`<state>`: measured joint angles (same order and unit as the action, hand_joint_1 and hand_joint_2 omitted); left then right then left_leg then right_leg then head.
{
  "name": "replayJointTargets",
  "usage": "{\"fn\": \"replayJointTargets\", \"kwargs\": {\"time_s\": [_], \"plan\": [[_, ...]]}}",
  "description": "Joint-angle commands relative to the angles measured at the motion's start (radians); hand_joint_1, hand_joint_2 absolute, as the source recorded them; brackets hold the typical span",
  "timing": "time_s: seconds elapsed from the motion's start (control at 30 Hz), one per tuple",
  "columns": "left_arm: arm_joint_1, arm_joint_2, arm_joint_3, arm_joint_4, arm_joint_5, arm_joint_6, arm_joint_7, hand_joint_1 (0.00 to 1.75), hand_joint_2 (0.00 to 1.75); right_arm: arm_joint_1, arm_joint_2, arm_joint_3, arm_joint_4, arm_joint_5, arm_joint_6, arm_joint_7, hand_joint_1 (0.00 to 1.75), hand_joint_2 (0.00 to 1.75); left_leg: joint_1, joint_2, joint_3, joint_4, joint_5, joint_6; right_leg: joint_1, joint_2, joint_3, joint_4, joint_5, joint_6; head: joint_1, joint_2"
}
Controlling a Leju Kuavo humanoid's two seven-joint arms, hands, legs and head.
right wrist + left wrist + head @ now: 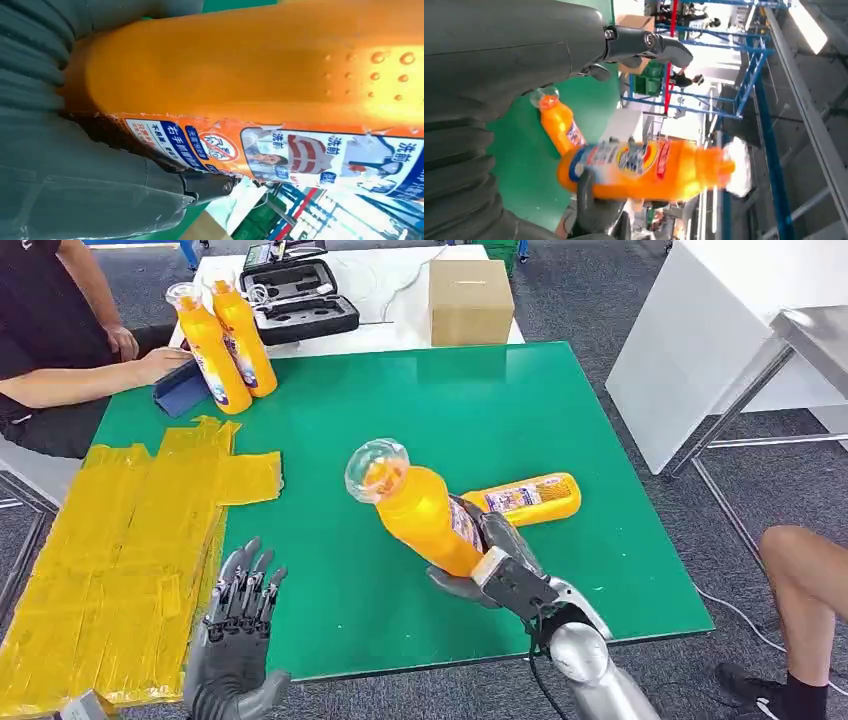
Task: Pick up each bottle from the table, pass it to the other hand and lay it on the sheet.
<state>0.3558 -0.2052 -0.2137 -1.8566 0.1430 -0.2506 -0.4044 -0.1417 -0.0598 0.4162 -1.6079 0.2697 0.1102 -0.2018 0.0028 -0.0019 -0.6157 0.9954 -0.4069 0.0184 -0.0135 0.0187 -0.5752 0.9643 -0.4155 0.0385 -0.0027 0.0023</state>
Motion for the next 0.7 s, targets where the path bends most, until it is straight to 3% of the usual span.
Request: {"fn": "replayJointTargets", "kwargs": {"time_s": [0.03,0.33,0.5,0.7], "plan": [[-0.084,0.049,-0.134,0.134,0.049,0.024,0.026,0.0,1.75,-0.191,0.149,0.132,0.258,0.016,-0.024,0.034,1.75,1.75,0.0,0.003,0.003,-0.001,0.0,-0.001,0.0,0.002,0.001,0.0,0.001,-0.001,0.0,0.0],[-0.127,0.025,-0.118,0.156,-0.032,0.11,0.024,0.0,1.75,-0.228,0.213,0.302,0.328,0.032,-0.02,0.06,1.75,1.75,0.001,0.003,0.004,-0.001,0.0,-0.002,0.001,0.001,0.002,0.0,0.0,-0.002,0.001,0.0],[-0.127,0.026,-0.118,0.156,-0.032,0.109,0.024,0.0,1.75,-0.228,0.211,0.301,0.328,0.032,-0.02,0.06,1.75,1.75,0.0,0.0,0.001,-0.001,0.001,-0.001,0.0,-0.001,0.0,0.0,0.0,-0.001,0.001,0.0],[-0.139,-0.005,-0.057,0.163,-0.127,0.185,0.017,0.0,1.75,-0.218,0.232,0.424,0.335,0.052,-0.004,0.06,1.75,1.75,0.0,0.001,0.001,-0.001,0.001,-0.001,0.0,-0.001,0.0,0.0,0.0,-0.001,0.001,0.0]]}}
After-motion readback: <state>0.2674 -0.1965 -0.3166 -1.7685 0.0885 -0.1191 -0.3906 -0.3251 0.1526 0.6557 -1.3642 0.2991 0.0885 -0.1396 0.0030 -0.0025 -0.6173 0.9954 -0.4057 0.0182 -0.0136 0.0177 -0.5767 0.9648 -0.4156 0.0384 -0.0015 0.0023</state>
